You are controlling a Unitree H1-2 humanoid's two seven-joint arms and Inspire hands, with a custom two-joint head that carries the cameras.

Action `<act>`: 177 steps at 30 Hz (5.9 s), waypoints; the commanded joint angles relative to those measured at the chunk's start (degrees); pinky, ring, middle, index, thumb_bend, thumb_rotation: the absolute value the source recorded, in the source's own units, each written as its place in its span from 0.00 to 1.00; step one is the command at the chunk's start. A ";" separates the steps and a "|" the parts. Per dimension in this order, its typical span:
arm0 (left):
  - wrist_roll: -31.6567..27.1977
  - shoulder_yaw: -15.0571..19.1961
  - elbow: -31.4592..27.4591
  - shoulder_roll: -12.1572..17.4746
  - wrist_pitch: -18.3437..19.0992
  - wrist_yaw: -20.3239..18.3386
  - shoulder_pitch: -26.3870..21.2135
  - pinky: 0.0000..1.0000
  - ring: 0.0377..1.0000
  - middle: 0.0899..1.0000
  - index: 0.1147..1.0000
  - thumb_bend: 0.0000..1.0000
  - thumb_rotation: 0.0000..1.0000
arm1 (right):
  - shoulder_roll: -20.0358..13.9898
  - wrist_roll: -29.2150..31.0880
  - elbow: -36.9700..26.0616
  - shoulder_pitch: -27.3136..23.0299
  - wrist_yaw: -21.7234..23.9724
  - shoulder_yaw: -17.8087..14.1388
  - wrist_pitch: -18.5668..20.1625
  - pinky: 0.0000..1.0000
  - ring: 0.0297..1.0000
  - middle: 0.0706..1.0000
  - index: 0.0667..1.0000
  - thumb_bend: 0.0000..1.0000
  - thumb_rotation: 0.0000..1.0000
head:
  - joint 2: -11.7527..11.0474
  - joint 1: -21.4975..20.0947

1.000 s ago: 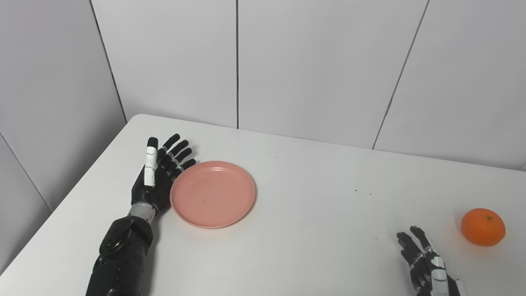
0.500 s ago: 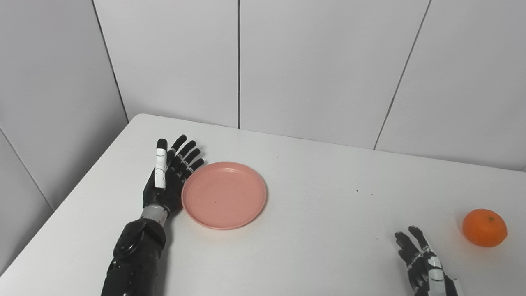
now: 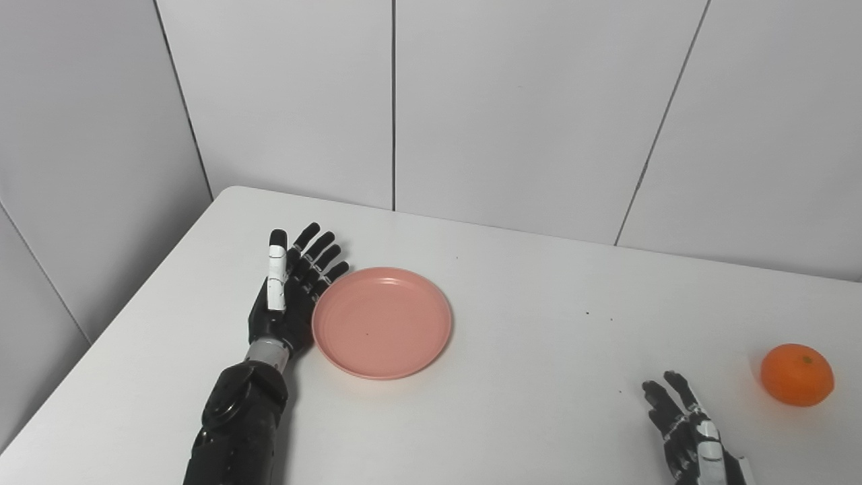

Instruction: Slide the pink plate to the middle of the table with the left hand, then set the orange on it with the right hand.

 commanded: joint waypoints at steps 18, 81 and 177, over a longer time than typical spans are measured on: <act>0.65 -2.92 1.74 -5.20 5.12 2.95 3.74 0.74 0.85 0.84 0.85 0.81 0.80 | 1.91 0.09 1.76 3.46 -0.37 1.63 1.56 0.94 0.90 0.83 0.88 0.76 0.97 | 1.24 -0.82; 0.32 -6.00 -4.45 -14.22 10.52 8.04 6.54 0.75 0.84 0.82 0.86 0.77 0.76 | 7.39 -7.31 0.27 1.93 -14.52 9.46 2.04 0.91 0.89 0.90 0.89 0.79 0.89 | 7.60 -17.25; 0.81 -7.69 -0.77 -14.22 9.41 5.34 5.33 0.84 0.88 0.83 0.86 0.76 0.76 | 7.27 -32.56 -3.98 -4.87 -23.37 7.47 -6.82 0.89 0.89 0.89 0.83 0.69 0.97 | 6.31 -31.71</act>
